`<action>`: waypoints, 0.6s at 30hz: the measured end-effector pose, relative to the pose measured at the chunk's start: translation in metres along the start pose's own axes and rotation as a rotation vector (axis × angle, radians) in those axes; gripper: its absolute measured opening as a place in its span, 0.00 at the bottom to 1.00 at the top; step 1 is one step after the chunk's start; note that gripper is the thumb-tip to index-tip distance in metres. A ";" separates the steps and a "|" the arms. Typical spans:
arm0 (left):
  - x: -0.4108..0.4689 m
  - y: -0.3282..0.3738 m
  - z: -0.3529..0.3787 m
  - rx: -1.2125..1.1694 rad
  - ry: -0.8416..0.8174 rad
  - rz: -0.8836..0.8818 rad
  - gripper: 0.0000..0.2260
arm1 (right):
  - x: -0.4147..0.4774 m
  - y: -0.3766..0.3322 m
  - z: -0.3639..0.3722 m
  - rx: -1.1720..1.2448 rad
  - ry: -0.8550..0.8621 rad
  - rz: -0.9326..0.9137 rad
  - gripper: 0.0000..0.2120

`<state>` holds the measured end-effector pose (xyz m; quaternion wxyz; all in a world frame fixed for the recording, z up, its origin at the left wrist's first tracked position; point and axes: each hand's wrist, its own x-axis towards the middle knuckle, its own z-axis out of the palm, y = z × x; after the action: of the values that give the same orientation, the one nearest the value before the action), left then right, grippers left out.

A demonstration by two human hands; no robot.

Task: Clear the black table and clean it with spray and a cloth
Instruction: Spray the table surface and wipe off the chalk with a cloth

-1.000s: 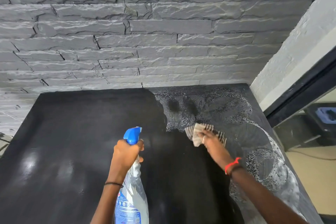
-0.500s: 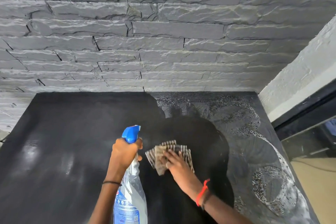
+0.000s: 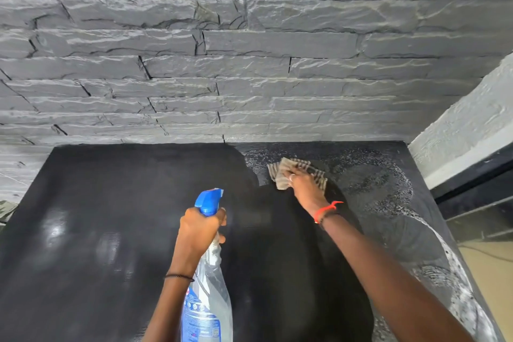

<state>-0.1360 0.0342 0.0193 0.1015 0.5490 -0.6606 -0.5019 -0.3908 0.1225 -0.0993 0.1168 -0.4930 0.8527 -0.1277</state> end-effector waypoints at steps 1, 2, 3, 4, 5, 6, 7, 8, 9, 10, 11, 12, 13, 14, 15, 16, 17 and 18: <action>0.002 0.001 -0.001 0.007 0.000 -0.003 0.07 | 0.008 -0.019 0.004 0.020 -0.019 -0.012 0.22; 0.004 0.003 -0.001 0.009 0.000 -0.008 0.07 | 0.011 -0.035 0.010 0.038 -0.026 -0.040 0.21; 0.007 0.005 -0.002 0.011 0.000 -0.013 0.08 | 0.008 -0.052 0.016 0.088 -0.044 -0.053 0.20; 0.010 0.007 -0.003 0.013 0.000 -0.017 0.08 | 0.003 -0.064 0.026 0.095 -0.013 -0.087 0.21; 0.013 0.008 -0.003 0.016 0.000 -0.021 0.08 | -0.008 -0.075 0.035 0.088 0.016 -0.123 0.23; 0.017 0.010 -0.003 0.017 0.001 -0.024 0.08 | -0.021 -0.081 0.043 0.084 0.035 -0.185 0.24; 0.021 0.012 -0.003 0.015 0.002 -0.028 0.08 | -0.039 -0.086 0.044 0.057 0.008 -0.228 0.24; 0.024 0.014 -0.004 0.010 0.003 -0.029 0.08 | -0.058 -0.087 0.046 0.038 -0.022 -0.269 0.24; 0.028 0.015 -0.004 0.004 0.003 -0.027 0.08 | -0.074 -0.082 0.051 0.008 -0.056 -0.290 0.24; 0.030 0.017 -0.004 -0.001 0.003 -0.022 0.08 | -0.087 -0.071 0.055 -0.010 -0.061 -0.311 0.24; 0.033 0.018 -0.005 -0.008 0.005 -0.015 0.07 | -0.095 -0.054 0.055 -0.007 -0.090 -0.293 0.23; 0.034 0.018 -0.005 -0.018 0.009 -0.007 0.07 | -0.100 -0.036 0.051 0.007 -0.084 -0.278 0.24; 0.037 0.018 -0.006 -0.022 0.008 0.007 0.07 | -0.100 -0.018 0.045 0.027 -0.054 -0.239 0.24; 0.038 0.018 -0.007 -0.032 0.009 0.017 0.07 | -0.097 -0.001 0.036 0.053 -0.024 -0.220 0.24; 0.040 0.018 -0.008 -0.046 0.008 0.021 0.07 | -0.087 0.012 0.023 0.097 -0.031 -0.171 0.23; 0.041 0.018 -0.010 -0.061 0.004 0.024 0.07 | -0.074 0.023 0.011 0.129 -0.023 -0.121 0.21; 0.042 0.018 -0.011 -0.070 0.000 0.028 0.07 | -0.057 0.033 0.003 0.074 0.035 -0.075 0.20; 0.043 0.017 -0.013 -0.077 -0.002 0.031 0.07 | -0.033 0.041 -0.006 0.012 0.048 -0.060 0.19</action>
<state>-0.1540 -0.0105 0.0212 0.1297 0.5338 -0.6495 -0.5257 -0.4099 0.1720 -0.1048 0.0953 -0.5143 0.8393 -0.1479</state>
